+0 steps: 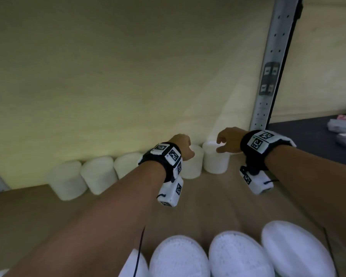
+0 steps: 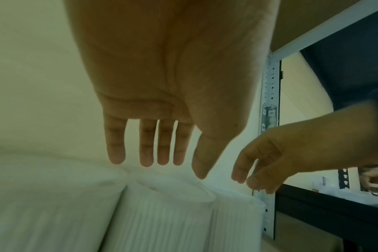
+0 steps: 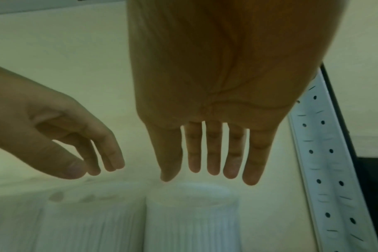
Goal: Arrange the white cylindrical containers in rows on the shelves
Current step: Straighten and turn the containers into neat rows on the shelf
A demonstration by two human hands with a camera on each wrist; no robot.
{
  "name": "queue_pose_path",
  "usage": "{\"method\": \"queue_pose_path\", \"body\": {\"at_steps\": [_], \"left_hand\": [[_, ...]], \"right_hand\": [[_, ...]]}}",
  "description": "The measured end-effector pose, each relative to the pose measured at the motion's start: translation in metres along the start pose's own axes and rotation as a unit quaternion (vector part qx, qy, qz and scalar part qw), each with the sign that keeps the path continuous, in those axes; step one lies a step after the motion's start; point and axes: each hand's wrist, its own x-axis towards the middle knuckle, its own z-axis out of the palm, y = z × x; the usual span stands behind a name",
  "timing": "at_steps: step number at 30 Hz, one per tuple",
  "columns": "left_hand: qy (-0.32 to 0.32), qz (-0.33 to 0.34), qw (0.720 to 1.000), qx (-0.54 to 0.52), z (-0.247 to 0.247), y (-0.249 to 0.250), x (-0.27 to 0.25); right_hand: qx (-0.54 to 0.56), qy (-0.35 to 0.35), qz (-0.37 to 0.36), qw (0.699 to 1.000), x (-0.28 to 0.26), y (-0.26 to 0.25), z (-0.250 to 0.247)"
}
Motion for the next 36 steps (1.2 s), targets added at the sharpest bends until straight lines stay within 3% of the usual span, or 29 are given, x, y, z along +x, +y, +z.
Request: {"method": "queue_pose_path", "body": {"at_steps": [6, 15, 27, 33, 36], "left_hand": [[-0.027, -0.002, 0.998, 0.055, 0.015, 0.001, 0.017], [0.01, 0.015, 0.998, 0.056, 0.017, 0.0, 0.016], [0.038, 0.033, 0.997, 0.058, 0.021, -0.001, 0.011], [0.038, 0.031, 0.997, 0.055, 0.022, -0.001, 0.011], [0.033, 0.027, 0.998, 0.054, 0.023, -0.003, 0.012]], "right_hand": [[-0.012, -0.034, 0.003, 0.999, 0.02, -0.005, 0.009], [-0.036, -0.02, -0.005, 0.999, 0.023, -0.006, 0.013], [-0.047, -0.056, -0.048, 0.996, 0.018, 0.006, 0.004], [0.004, 0.004, -0.013, 1.0, 0.02, 0.002, 0.005], [-0.004, -0.022, 0.011, 1.0, 0.022, 0.0, 0.011]]}}
